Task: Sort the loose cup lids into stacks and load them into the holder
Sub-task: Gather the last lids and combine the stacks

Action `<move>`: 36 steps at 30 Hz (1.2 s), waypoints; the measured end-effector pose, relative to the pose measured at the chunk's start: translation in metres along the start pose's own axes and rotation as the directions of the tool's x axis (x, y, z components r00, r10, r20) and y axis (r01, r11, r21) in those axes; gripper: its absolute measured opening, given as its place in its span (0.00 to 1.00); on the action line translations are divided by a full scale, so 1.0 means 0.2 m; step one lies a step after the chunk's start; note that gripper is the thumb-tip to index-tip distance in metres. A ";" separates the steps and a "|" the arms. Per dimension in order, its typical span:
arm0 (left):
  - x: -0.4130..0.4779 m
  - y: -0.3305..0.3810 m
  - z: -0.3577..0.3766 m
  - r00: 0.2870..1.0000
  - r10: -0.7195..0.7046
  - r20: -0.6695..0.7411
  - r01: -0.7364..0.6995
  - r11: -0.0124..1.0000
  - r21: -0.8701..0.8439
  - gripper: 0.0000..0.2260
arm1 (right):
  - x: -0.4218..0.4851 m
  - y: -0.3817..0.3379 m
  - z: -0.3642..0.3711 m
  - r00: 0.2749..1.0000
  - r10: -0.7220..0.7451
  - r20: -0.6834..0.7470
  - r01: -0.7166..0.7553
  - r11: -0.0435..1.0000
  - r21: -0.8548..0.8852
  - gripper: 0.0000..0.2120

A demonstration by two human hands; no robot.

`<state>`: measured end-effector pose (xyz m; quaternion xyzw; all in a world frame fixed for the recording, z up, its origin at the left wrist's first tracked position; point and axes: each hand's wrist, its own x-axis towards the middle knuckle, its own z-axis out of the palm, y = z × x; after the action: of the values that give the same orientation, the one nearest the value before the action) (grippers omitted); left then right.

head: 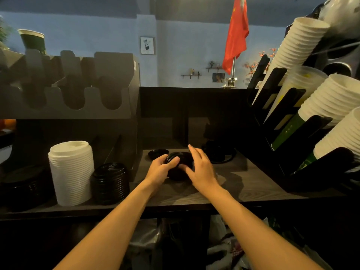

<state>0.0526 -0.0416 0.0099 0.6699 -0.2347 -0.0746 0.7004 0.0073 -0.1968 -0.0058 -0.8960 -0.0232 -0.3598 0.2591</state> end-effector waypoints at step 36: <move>0.02 -0.01 -0.01 0.997 -0.082 0.013 0.082 0.996 -0.041 0.13 | 0.00 0.02 -0.08 0.927 0.294 0.232 -0.374 0.701 0.607 0.18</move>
<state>0.0568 -0.0424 0.0084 0.6638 -0.2092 -0.1120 0.7093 -0.0024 -0.2073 0.0016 -0.7616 0.0033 -0.2238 0.6082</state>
